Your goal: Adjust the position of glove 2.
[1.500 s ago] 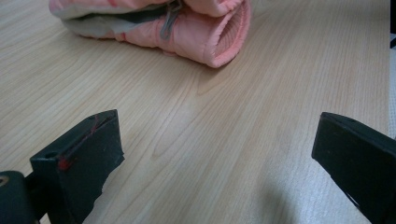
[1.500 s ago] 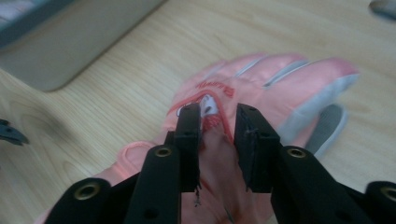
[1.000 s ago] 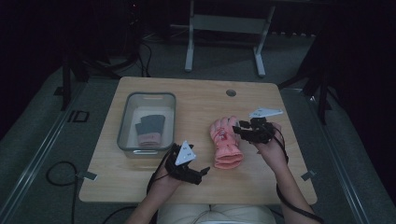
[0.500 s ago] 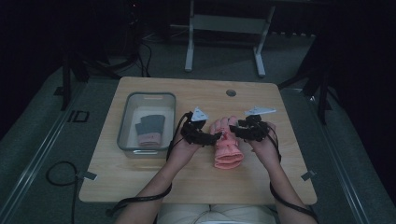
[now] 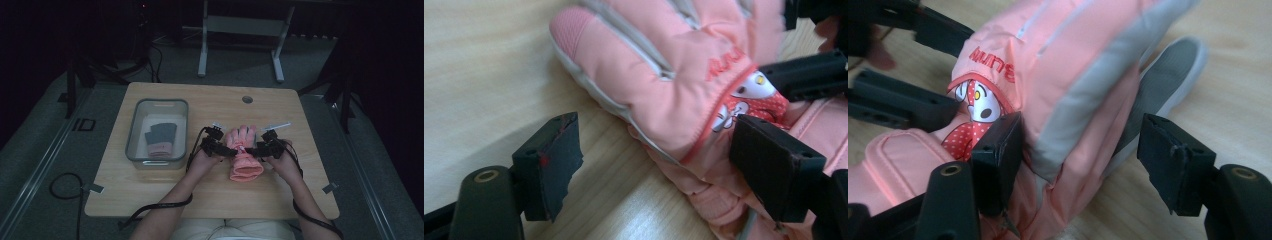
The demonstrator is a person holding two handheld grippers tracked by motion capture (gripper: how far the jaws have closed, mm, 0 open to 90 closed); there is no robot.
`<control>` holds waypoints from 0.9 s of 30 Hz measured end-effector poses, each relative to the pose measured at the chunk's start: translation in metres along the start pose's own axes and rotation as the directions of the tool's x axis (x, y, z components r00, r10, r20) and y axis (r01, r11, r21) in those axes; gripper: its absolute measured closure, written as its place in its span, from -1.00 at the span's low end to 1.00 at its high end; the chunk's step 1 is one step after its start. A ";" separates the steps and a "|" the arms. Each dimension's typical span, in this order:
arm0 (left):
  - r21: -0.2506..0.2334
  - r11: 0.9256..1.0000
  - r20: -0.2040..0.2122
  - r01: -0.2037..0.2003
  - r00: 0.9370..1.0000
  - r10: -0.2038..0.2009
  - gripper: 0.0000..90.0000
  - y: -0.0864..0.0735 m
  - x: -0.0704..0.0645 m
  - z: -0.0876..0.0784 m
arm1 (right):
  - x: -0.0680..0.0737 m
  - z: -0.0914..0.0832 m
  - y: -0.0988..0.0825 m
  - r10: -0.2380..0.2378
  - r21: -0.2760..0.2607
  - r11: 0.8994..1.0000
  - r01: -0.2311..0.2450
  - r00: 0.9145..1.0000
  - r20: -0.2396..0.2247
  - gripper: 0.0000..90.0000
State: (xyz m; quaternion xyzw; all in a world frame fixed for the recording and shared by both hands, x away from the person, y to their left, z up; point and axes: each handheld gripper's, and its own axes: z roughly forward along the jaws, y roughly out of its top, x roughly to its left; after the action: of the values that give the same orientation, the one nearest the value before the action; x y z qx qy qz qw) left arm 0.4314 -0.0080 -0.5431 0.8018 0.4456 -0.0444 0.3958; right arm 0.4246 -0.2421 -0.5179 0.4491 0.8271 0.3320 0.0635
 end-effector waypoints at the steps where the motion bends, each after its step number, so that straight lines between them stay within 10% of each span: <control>1: 0.004 1.000 0.014 0.006 1.000 -0.006 -0.45 0.000 0.002 0.002 | -0.002 0.002 -0.001 0.014 0.004 1.000 -0.014 1.000 -0.022 -0.12; 9: 0.026 0.996 0.180 0.081 0.980 -0.085 0.29 -0.001 0.010 0.009 | 0.003 0.005 -0.005 0.026 -0.015 1.000 -0.026 0.999 -0.041 0.30; 14: 0.013 0.999 0.146 0.034 0.989 -0.035 0.65 0.003 -0.001 0.002 | 0.010 0.002 -0.006 0.023 -0.049 0.999 -0.025 0.999 -0.023 0.45; 27: -0.076 0.996 0.083 -0.038 0.996 0.044 0.69 0.026 -0.026 -0.040 | 0.023 -0.034 0.012 0.014 -0.171 0.985 -0.018 1.000 -0.027 0.48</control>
State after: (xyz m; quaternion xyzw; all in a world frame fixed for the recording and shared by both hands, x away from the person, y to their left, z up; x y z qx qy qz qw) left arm 0.4242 -0.0068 -0.4891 0.7929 0.4133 -0.0539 0.4446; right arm 0.4062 -0.2366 -0.4799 0.4443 0.7927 0.4078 0.0885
